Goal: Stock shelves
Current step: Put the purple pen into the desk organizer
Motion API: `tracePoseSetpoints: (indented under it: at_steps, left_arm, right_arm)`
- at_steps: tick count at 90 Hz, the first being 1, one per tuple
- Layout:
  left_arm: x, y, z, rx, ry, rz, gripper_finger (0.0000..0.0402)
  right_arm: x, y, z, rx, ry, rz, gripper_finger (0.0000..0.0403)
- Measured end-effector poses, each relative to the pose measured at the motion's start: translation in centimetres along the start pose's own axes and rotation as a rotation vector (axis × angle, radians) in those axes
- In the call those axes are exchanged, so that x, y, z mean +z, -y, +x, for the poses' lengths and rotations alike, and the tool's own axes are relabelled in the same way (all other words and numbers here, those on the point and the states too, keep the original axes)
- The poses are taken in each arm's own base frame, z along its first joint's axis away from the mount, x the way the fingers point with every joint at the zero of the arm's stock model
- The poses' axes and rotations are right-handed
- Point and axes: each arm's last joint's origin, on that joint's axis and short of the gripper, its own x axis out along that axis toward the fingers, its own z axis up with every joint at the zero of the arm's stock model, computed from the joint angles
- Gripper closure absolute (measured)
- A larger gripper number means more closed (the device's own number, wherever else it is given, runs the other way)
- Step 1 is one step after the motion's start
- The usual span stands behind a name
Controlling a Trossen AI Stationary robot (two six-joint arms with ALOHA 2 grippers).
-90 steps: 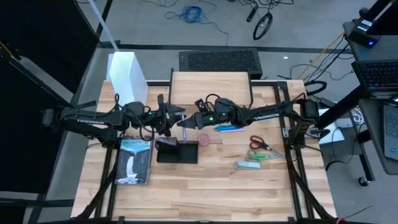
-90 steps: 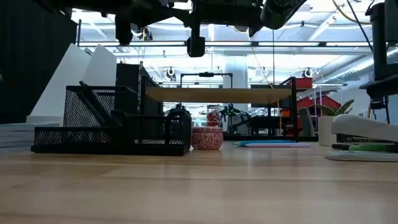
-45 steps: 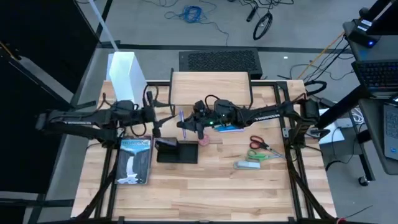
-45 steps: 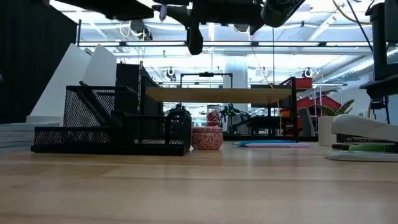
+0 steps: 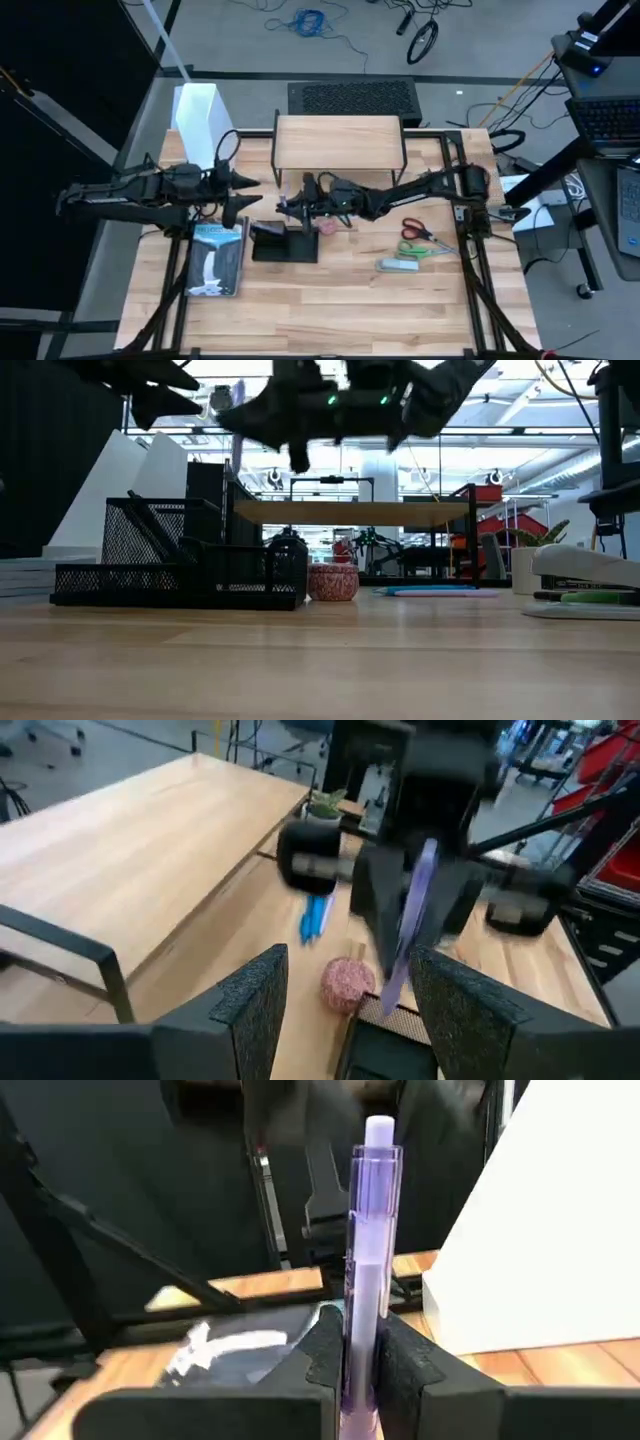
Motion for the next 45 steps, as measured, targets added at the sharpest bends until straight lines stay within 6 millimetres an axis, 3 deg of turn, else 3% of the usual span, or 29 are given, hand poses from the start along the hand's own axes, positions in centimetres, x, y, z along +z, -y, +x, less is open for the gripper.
tracePoseSetpoints:
  at_steps: [22,45]
  left_arm:
    - [0.0,0.0,-0.1,0.006,0.003,0.037,0.0204]
    - [0.0,0.0,-0.2,0.007,-0.002,0.049,0.0204]
  right_arm:
    - [-2.4,-0.2,4.1,0.013,-0.003,-0.069,0.0387]
    - [-5.2,-0.2,5.6,0.020,-0.075,-0.103,0.0387]
